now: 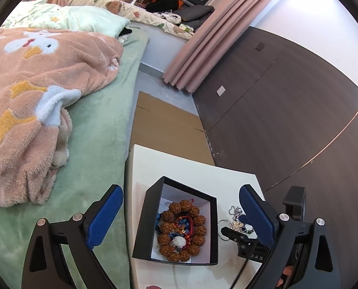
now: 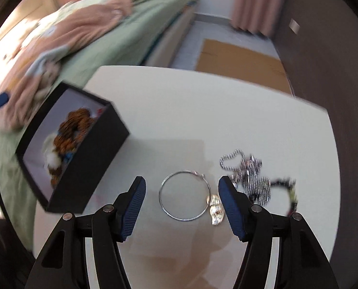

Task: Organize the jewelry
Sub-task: 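Carry the brown bead bracelet into the black box and open the left tool, then close the right tool on the silver hoop earring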

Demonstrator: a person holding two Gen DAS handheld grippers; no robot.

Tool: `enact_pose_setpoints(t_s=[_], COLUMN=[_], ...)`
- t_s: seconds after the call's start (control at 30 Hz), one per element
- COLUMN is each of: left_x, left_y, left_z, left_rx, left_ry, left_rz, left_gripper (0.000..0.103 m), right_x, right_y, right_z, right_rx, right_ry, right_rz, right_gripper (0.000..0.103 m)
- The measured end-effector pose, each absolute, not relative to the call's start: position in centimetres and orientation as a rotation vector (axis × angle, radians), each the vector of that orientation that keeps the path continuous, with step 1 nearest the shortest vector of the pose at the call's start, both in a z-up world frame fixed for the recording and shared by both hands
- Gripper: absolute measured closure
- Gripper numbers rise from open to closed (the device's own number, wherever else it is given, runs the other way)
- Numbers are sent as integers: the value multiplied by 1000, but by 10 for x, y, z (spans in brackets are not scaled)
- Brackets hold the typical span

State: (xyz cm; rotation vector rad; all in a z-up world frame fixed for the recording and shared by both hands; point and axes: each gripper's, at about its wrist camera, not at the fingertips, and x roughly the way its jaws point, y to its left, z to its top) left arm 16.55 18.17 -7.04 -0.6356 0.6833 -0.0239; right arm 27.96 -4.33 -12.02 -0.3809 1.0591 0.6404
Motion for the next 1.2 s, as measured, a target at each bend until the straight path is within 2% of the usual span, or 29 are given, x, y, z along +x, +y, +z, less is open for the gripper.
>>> enact_pose_setpoints(t_s=[0.2,0.53,0.77,0.87,1.0,1.2], left_x=[167,161,147,142,135,129], left_y=[188,188,190,190,186,182], left_z=[-67,-59,-47,-44,-37,-33], left_rx=[-643,-635,-643,-649,-645,-616], left_ry=[674,678,632,615,599,600], left_rz=[-19,-13,-12,-25,-39,-28], left_gripper=[6,6,6,6,6,6], right_x=[283,282,290,285,279,272], right_y=[-39,-24,-35,-35,-40,-65], right_z=[-117,-140,-142,-140,-140,-122], right_rx=[-580,-729,-625,-620,-573,-344], right_ry=[1034,1116,1158,1170,1162,1110], right_rz=[752,843,889,883,855,833], right_gripper=[40,40,40,52,52,53])
